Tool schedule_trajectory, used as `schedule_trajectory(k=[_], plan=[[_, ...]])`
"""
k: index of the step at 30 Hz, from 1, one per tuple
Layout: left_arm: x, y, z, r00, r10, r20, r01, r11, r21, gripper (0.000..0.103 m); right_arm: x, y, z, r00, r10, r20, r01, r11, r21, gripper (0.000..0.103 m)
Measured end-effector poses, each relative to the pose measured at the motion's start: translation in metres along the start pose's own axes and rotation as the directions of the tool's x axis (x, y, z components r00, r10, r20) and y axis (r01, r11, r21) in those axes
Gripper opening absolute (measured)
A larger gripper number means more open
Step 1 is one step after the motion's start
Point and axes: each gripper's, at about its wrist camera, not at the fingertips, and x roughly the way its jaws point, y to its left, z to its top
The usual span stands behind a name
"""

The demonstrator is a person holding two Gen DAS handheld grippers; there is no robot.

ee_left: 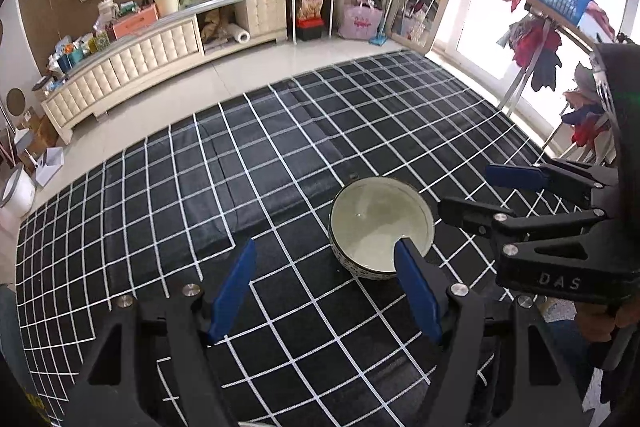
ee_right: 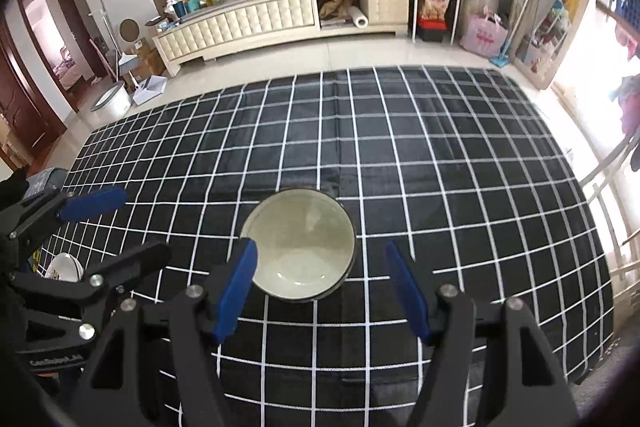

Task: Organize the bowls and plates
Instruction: 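Move the left gripper to the green patterned bowl, then grasp the rim of the green patterned bowl with the left gripper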

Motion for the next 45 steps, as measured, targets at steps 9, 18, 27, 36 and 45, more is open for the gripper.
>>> schedule_trajectory(k=[9,18,27,36,45], plan=[[0.036,-0.006,0.009,0.997,-0.043,-0.068,0.046,0.998,0.046,0.066,0.032,-0.016,-0.003,0.998,-0.018,-0.067,0.022,0.998,0.054,0.071],[0.083,0.004,0.01,0.973,-0.11,-0.203,0.109,0.994,-0.019,0.044,0.052,-0.023,-0.001,0.995,-0.008,-0.098,0.016,0.997,0.08,0.061],[0.105,0.006,0.004,0.958,-0.111,-0.265,0.107,0.994,-0.03,0.021,0.078,-0.027,-0.006,0.983,0.011,-0.185,0.01,0.994,0.112,0.026],[0.11,0.004,0.004,0.959,-0.106,-0.264,0.104,0.994,-0.023,0.018,0.079,-0.027,-0.008,0.985,0.005,-0.175,0.015,0.993,0.116,0.017],[0.109,0.001,0.006,0.962,-0.096,-0.254,0.095,0.995,-0.015,0.016,0.082,-0.021,-0.01,0.986,-0.018,-0.166,0.038,0.992,0.121,0.014]])
